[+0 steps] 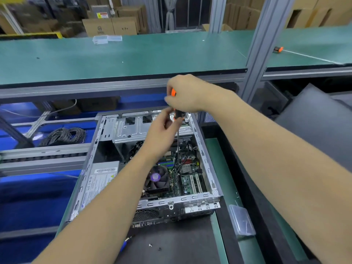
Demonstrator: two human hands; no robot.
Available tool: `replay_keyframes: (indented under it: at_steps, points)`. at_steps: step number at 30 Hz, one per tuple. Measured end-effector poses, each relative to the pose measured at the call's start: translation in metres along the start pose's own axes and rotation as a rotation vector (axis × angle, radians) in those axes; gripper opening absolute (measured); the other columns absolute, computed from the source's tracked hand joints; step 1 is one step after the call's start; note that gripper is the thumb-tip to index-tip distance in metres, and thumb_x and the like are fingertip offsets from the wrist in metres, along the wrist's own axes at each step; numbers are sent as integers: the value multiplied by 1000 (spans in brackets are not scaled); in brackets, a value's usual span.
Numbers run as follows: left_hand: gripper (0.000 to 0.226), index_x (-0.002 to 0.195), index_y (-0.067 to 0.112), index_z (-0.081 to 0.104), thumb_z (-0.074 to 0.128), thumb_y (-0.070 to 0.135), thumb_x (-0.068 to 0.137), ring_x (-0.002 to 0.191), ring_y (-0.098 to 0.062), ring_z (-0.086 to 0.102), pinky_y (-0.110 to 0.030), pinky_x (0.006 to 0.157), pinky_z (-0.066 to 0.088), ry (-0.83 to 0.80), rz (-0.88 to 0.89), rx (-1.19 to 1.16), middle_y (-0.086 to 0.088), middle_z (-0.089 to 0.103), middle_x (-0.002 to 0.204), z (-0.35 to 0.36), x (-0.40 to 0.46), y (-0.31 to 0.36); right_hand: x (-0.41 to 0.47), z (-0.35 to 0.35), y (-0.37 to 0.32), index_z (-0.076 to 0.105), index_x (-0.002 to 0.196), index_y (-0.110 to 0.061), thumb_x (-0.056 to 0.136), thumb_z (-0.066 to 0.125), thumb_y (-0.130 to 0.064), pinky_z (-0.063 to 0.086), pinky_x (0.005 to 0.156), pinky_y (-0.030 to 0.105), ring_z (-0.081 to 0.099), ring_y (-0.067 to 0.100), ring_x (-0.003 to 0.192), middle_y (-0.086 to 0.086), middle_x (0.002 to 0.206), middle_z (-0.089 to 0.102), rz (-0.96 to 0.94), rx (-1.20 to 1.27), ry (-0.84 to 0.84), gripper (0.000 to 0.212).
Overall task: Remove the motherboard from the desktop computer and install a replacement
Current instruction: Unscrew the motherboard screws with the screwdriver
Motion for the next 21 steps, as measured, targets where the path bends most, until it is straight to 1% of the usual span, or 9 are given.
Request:
replay_keyframes:
  at_steps: [2,3,5,7,9,13,14,17,21]
  points:
    - [10,91,37,63,55,44,93,68,-9,50,-29,63,40,23,74,35,-10,58,75,-2,8,20,0,2,-6,54,94,-9,103,42,-36,37,68,33,52,26,86,9,97,60,19,26,22,32]
    - [13,88,34,63,54,37,97,71,-7,55,-27,66,44,42,93,47,-3,67,78,-4,8,24,-1,3,-9,52,94,-12,105,38,-39,35,71,32,50,26,87,10,99,57,18,17,30,32]
    - [26,82,33,59,49,21,102,67,9,57,-10,60,40,82,123,81,21,69,74,-9,8,27,-1,3,-14,56,104,-13,106,34,-43,35,75,34,48,29,90,9,100,48,30,-66,56,37]
    - [36,74,33,52,46,13,103,57,15,52,-5,50,35,103,126,121,33,60,61,-12,8,26,-1,-4,-17,58,104,-14,104,33,-53,36,67,36,45,30,82,5,86,41,98,-220,165,47]
    - [42,69,33,43,45,8,102,52,15,47,-5,47,32,111,114,136,32,54,53,-12,10,25,-2,-12,-22,52,88,-17,102,32,-57,29,52,33,43,29,75,2,68,34,188,-345,282,47]
    - [43,68,31,41,46,1,98,49,9,43,-8,46,29,20,92,131,28,52,52,-6,17,25,2,-4,-23,53,86,-17,96,47,-15,28,47,29,48,29,71,3,70,46,208,-453,261,11]
    - [42,69,32,42,47,2,98,50,9,44,-7,46,31,-6,96,131,29,53,52,-5,19,28,2,-4,-20,51,86,-17,93,48,-8,32,50,29,48,29,72,4,74,47,205,-436,262,11]
    - [38,71,32,49,50,6,98,52,10,48,-6,49,34,-69,114,151,29,56,55,-3,23,34,1,-5,-9,47,85,-17,91,45,-6,39,64,36,47,31,76,5,72,40,189,-338,269,12]
    - [31,77,33,57,53,11,98,64,7,56,-13,60,42,-11,115,152,14,66,72,-6,24,24,7,-1,-9,47,84,-15,91,42,-8,35,62,34,46,33,75,3,64,32,139,-293,259,11]
Point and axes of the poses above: each hand's wrist, its own x-axis towards the middle knuckle, its own z-axis out of the palm, y = z × x, the point moved 7 cm from there along x, towards the middle knuckle
